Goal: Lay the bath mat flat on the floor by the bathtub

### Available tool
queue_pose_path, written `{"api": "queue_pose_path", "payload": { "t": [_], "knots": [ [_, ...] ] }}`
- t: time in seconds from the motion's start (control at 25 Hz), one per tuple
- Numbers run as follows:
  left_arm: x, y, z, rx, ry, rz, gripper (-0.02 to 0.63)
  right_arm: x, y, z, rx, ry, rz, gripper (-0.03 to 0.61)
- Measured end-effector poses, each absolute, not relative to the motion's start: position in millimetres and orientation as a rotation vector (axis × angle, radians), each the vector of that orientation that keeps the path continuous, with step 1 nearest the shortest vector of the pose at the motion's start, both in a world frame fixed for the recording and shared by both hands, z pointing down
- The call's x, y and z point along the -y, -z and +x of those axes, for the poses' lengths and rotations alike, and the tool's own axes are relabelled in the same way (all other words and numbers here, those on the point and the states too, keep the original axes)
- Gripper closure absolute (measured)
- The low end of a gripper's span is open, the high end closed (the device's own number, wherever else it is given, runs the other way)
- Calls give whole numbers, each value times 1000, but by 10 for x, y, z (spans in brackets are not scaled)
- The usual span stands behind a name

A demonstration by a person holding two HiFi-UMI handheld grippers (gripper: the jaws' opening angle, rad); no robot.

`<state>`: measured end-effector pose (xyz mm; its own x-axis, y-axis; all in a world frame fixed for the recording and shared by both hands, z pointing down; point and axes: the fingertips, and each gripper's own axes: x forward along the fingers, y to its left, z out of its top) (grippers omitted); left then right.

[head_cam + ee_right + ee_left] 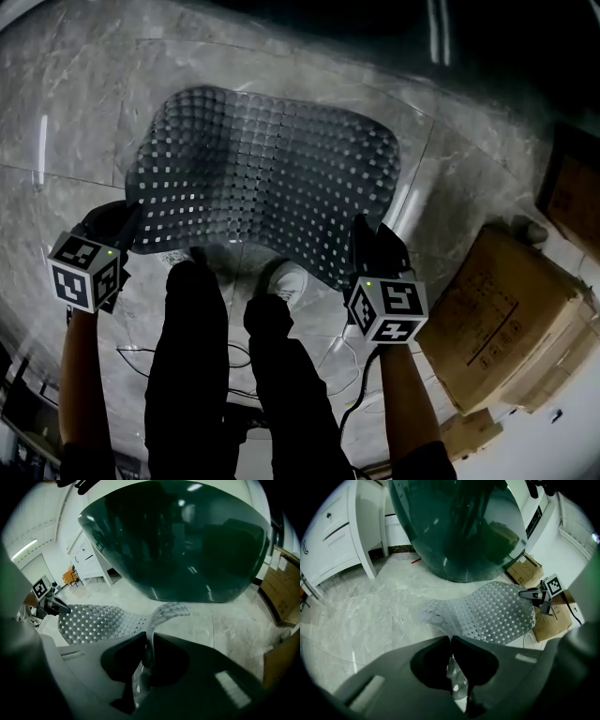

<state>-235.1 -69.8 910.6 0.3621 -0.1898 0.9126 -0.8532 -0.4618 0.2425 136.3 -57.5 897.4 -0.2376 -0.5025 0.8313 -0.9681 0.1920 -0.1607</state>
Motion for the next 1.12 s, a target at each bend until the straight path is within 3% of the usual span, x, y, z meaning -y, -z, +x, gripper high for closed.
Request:
{"api": "queue_pose_path", "payload": {
  "t": [1.12],
  "knots": [
    [643, -10247, -3027, 979, -1227, 1746, 601, 237, -10141, 1992, 1586, -994, 1443, 526]
  ]
}}
